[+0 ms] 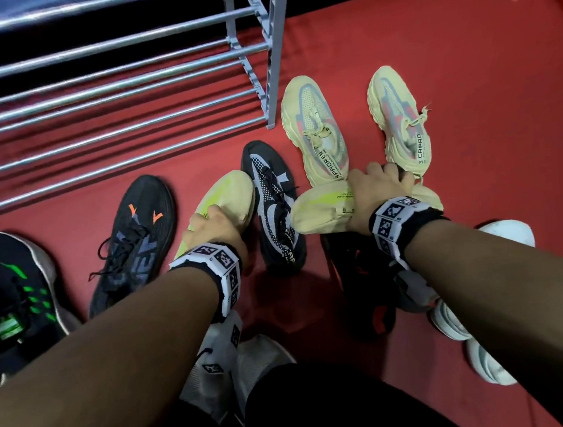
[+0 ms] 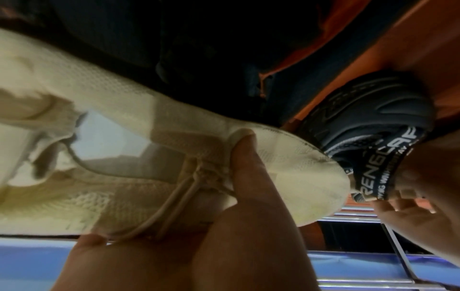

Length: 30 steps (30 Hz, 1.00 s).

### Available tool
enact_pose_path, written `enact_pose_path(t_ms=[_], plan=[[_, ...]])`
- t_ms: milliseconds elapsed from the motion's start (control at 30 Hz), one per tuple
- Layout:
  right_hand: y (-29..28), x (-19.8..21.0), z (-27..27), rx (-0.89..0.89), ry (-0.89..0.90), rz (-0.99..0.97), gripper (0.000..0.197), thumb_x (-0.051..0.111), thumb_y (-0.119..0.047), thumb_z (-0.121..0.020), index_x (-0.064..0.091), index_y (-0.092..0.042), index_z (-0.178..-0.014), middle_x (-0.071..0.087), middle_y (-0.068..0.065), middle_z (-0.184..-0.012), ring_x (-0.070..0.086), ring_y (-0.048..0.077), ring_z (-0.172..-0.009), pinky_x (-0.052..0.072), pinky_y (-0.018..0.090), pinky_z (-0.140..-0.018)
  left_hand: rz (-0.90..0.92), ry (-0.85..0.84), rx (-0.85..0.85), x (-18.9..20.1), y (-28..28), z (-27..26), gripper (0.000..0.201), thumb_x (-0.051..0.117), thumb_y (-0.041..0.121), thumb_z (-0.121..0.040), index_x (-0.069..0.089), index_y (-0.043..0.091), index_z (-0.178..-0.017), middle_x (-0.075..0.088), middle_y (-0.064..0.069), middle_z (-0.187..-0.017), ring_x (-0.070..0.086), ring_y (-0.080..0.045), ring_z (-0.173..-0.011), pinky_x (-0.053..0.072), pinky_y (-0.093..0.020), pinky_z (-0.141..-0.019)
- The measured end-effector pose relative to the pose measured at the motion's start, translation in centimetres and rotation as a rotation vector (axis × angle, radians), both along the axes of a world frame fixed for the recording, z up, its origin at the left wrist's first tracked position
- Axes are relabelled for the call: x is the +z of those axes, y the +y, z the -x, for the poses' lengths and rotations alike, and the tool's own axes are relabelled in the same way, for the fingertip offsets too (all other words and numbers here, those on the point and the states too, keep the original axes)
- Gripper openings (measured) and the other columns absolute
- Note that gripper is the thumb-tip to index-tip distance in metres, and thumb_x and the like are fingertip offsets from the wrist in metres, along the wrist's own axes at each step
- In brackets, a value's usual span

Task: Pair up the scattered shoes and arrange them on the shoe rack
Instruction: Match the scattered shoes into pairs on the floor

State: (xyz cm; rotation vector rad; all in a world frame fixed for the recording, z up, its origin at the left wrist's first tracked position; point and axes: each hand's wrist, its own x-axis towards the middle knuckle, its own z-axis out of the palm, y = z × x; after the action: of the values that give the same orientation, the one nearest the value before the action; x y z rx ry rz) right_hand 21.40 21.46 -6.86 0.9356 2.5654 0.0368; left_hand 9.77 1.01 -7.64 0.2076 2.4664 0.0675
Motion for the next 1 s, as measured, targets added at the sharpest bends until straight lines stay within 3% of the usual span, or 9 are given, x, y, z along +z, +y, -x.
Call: enact_pose_path(t_ms=[200, 267, 400, 567, 700, 767, 833, 933, 1000], plan=[[0.2, 1.0, -0.2, 0.031, 0.039, 0.128, 0.072, 0.076, -0.054, -0.069, 0.044, -0.017, -0.123, 0.047, 0.005, -0.114, 0.057, 0.03, -0.102, 0.042, 0.043, -0.089, -0.043, -0.13, -0.085, -0.2, -0.3, 0.8, 0.031, 0.06, 0.006, -0.084, 0.055, 0.002, -0.115, 0.059, -0.019, -0.119, 0.06, -0.037, -0.101, 0.05, -0.04, -0.08], [-0.1, 1.4, 0.0, 0.016, 0.082, 0.179, 0.073, 0.071, -0.057, -0.074, 0.04, -0.016, -0.125, 0.049, 0.007, -0.117, 0.058, 0.031, -0.103, 0.046, 0.041, -0.086, -0.096, -0.09, -0.073, 0.0, -0.6, 1.0, 0.023, 0.056, 0.008, -0.088, 0.055, 0.003, -0.11, 0.063, -0.018, -0.112, 0.058, -0.033, -0.088, 0.044, -0.035, -0.07], [-1.2, 2.1, 1.7, -0.187, 0.335, 0.346, 0.067, 0.069, -0.055, -0.078, 0.041, -0.011, -0.12, 0.058, 0.009, -0.109, 0.06, 0.03, -0.096, 0.046, 0.034, -0.077, -0.163, 0.066, 0.042, 0.6, -0.8, 1.3, 0.028, 0.049, 0.014, -0.091, 0.048, 0.005, -0.117, 0.058, -0.02, -0.114, 0.059, -0.04, -0.101, 0.044, -0.041, -0.078], [-3.4, 2.1, 4.1, -0.486, 0.54, 0.668, 0.076, 0.069, -0.054, -0.08, 0.036, -0.013, -0.134, 0.059, 0.002, -0.119, 0.061, 0.025, -0.104, 0.048, 0.033, -0.087, -0.291, 0.079, 0.113, 0.9, -0.4, 2.6, 0.03, 0.052, 0.021, -0.094, 0.046, 0.005, -0.119, 0.055, -0.02, -0.118, 0.057, -0.039, -0.104, 0.041, -0.039, -0.075], [-5.3, 1.0, 4.0, -0.38, 0.394, 0.725, 0.086, 0.074, -0.049, -0.076, 0.032, -0.014, -0.142, 0.057, 0.003, -0.124, 0.059, 0.023, -0.108, 0.047, 0.031, -0.091, -0.088, -0.007, -0.019, 0.3, -1.4, 1.1, 0.045, 0.056, 0.043, -0.087, 0.047, 0.017, -0.122, 0.041, -0.016, -0.127, 0.047, -0.039, -0.112, 0.043, -0.045, -0.09], [-6.2, 0.2, 3.4, -0.338, 0.279, 0.733, 0.073, 0.075, -0.042, -0.072, 0.042, -0.015, -0.131, 0.062, 0.003, -0.117, 0.062, 0.021, -0.1, 0.052, 0.036, -0.09, -0.05, -0.035, 0.026, -0.3, -2.1, 0.5, 0.046, 0.057, 0.048, -0.085, 0.044, 0.019, -0.117, 0.034, -0.012, -0.123, 0.046, -0.038, -0.104, 0.043, -0.043, -0.085], [-6.8, -0.2, 2.8, -0.317, 0.22, 0.72, 0.064, 0.076, -0.04, -0.071, 0.046, -0.014, -0.121, 0.063, 0.003, -0.109, 0.062, 0.021, -0.095, 0.053, 0.038, -0.087, -0.108, -0.09, 0.091, -1.5, -2.5, 0.3, 0.05, 0.066, 0.043, -0.082, 0.04, 0.019, -0.119, 0.036, -0.015, -0.125, 0.05, -0.039, -0.099, 0.045, -0.041, -0.082], [-7.1, -0.1, 2.3, -0.308, 0.205, 0.681, 0.061, 0.075, -0.04, -0.073, 0.046, -0.013, -0.119, 0.061, 0.001, -0.104, 0.061, 0.021, -0.092, 0.052, 0.036, -0.084, -0.213, -0.113, 0.123, -2.7, -2.5, -0.2, 0.063, 0.07, 0.028, -0.081, 0.036, 0.011, -0.132, 0.051, -0.025, -0.127, 0.054, -0.042, -0.113, 0.047, -0.044, -0.096], [-7.0, 0.1, 2.5, -0.329, 0.221, 0.692, 0.056, 0.072, -0.034, -0.075, 0.045, -0.014, -0.12, 0.061, 0.0, -0.101, 0.06, 0.02, -0.089, 0.051, 0.033, -0.078, -0.224, -0.097, 0.127, -3.1, -2.4, -0.4, 0.07, 0.071, 0.027, -0.081, 0.034, 0.009, -0.137, 0.053, -0.026, -0.125, 0.055, -0.042, -0.113, 0.047, -0.045, -0.096]])
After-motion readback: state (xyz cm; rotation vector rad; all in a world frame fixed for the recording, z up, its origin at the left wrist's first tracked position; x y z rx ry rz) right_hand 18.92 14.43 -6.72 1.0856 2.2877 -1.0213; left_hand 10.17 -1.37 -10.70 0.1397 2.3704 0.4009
